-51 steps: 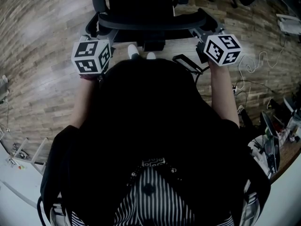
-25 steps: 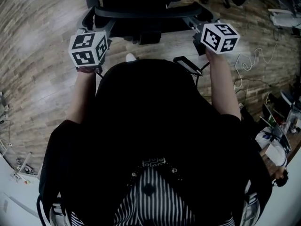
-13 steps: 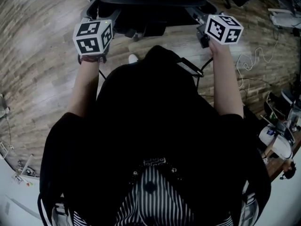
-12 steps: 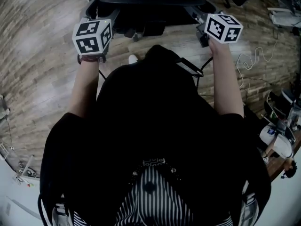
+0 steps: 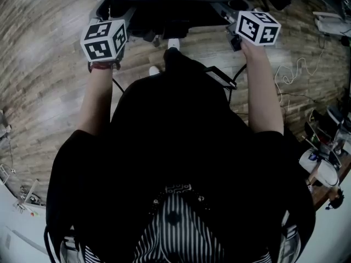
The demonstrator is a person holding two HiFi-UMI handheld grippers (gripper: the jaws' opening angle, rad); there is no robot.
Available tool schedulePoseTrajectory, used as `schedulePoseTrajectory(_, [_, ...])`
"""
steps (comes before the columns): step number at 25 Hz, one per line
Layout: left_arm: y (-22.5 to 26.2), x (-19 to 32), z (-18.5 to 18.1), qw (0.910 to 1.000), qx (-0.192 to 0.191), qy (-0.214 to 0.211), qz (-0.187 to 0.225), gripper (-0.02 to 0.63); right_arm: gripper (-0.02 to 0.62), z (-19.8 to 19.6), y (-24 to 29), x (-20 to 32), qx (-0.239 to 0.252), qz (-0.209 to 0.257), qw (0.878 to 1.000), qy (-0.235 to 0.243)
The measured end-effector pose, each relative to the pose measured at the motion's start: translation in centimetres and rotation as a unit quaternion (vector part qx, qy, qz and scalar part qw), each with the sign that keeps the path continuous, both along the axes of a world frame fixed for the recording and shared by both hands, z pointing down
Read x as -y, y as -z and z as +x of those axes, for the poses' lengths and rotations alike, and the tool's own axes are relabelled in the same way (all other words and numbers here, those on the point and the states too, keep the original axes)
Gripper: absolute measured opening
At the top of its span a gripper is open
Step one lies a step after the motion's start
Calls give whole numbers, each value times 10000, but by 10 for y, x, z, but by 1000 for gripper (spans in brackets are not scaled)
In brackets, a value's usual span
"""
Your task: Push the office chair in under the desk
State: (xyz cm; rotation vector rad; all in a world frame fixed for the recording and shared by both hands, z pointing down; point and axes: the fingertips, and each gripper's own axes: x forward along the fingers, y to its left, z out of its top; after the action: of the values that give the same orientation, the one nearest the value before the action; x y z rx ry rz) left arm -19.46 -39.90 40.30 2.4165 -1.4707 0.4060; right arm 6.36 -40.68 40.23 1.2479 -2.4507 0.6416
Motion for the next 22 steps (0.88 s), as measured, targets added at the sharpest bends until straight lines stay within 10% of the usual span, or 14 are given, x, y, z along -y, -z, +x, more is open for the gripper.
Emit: schedulePoseTrajectory(22, [-7, 104, 26, 9988, 47, 436, -229, 374, 305, 23, -10, 127, 225, -291, 9973, 642])
